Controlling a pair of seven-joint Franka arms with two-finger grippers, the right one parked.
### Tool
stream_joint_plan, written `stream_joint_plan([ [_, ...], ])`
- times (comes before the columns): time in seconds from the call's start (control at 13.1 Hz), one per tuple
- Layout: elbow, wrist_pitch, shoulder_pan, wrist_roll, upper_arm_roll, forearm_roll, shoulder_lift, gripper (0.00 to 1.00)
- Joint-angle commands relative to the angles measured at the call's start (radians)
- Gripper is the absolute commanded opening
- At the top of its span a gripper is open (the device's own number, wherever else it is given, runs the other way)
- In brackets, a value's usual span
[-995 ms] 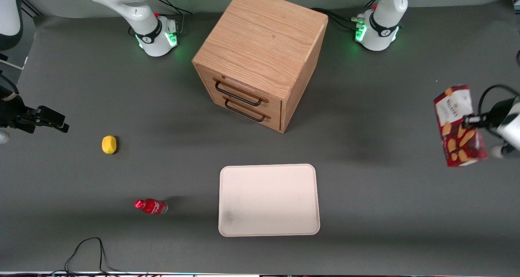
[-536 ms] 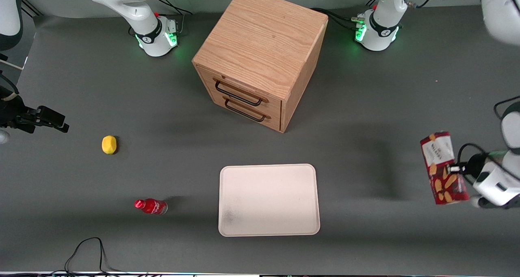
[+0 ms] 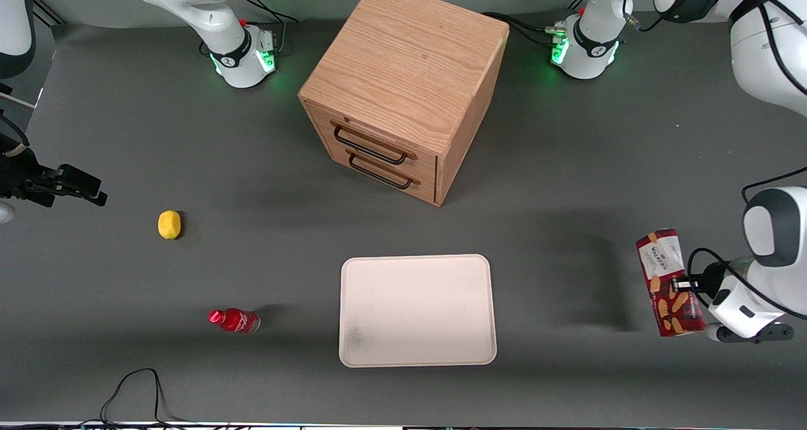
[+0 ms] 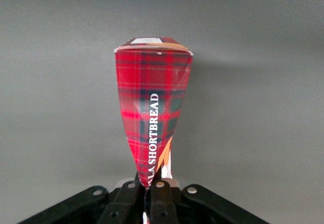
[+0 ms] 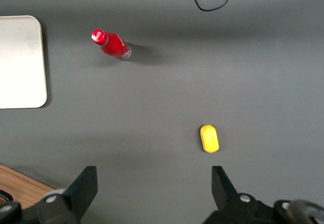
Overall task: Place red cookie box on tray
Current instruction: 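Lift the box with the left gripper and carry it toward the tray, then lower the box onto the white tray and open the left gripper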
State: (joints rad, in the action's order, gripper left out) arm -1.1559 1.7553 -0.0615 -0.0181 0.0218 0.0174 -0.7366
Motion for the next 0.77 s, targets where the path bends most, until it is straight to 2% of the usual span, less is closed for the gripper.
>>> stream_joint_plan([
  [0.0, -0.005, 0.021, 0.054, -0.106, -0.009, 0.012, 0.002, 0.0],
  [0.46, 0.013, 0.078, 0.198, -0.374, 0.0, 0.013, -0.021, 0.0],
  [0.69, 0.092, 0.125, 0.244, -0.509, 0.082, 0.013, -0.084, 0.0],
])
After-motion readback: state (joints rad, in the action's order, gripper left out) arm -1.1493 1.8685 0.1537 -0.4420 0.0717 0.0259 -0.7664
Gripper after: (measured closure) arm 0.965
